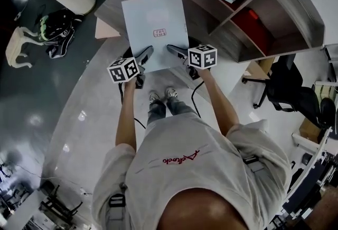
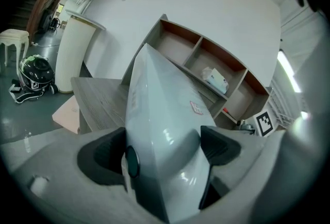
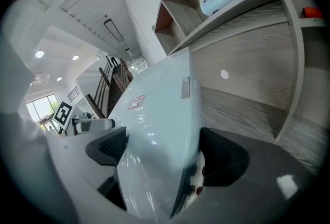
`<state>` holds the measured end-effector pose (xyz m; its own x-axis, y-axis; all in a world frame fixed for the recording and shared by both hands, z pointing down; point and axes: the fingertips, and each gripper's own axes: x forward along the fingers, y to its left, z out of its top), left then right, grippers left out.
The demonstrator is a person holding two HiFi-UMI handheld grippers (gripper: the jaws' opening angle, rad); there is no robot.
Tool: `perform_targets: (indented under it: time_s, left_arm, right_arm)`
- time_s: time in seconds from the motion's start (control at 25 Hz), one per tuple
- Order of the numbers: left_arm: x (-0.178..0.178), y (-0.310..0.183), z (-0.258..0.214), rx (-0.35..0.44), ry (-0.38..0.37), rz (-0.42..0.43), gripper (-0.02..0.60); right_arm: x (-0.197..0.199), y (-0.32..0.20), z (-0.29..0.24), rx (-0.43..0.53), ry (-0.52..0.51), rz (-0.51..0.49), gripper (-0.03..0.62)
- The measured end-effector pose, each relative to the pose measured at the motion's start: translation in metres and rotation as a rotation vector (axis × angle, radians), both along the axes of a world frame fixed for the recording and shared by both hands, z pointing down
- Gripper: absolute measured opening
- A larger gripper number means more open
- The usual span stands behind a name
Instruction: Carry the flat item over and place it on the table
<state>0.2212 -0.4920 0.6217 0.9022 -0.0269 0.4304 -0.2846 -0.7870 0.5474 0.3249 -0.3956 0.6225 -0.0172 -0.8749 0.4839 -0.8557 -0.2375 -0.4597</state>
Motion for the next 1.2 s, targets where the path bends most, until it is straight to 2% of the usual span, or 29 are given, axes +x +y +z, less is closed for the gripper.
perform_targets:
  time_s: [0.64,1.2]
  left_arm:
    - [0.017,0.014,0.103,-0.150,-0.147,0.030,0.465]
    - [0.040,-0.003,0.152,-0.249,-0.218,0.034,0.465]
  right_arm:
    - [0.014,0.017,0.101,-0.151,-0.143,0.039,0.469]
    - [0.035,0.003,0.150,-0.212,-0.217,0.065,0.467]
